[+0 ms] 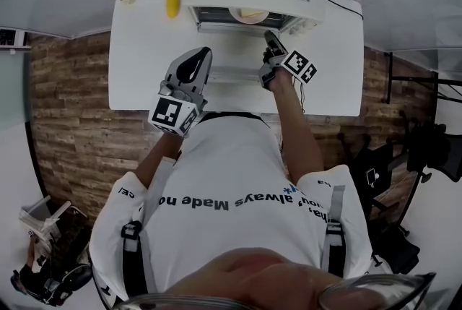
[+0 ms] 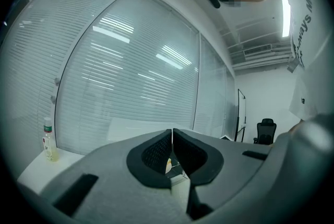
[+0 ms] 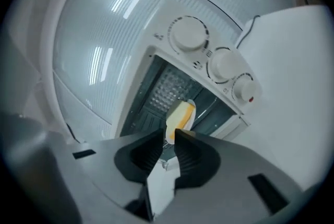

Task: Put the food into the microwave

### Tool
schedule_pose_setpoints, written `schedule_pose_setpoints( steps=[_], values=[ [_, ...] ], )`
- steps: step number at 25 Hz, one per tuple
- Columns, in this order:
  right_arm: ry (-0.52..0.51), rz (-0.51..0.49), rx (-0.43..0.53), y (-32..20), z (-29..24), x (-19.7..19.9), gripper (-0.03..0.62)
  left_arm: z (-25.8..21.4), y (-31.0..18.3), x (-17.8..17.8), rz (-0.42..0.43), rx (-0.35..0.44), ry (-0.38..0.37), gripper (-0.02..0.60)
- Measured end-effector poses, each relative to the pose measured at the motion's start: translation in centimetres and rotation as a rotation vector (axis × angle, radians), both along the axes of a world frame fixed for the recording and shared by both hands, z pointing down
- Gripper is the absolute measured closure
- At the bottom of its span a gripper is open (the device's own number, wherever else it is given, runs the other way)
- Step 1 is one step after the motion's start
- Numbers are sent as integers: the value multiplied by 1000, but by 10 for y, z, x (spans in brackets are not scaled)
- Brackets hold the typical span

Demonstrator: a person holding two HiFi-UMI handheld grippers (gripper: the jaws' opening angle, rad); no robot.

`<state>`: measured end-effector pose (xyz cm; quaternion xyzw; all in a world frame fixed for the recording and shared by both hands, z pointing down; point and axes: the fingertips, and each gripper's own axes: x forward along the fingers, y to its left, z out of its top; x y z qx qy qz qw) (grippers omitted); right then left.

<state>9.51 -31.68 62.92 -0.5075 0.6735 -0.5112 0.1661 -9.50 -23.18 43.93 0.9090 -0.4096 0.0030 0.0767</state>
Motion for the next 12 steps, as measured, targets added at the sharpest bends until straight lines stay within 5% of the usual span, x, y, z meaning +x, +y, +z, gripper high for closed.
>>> schedule_pose_setpoints(
  steps=[12],
  values=[
    [613, -231, 391, 43, -115, -19, 542, 0, 7, 14, 17, 2, 4, 566]
  ],
)
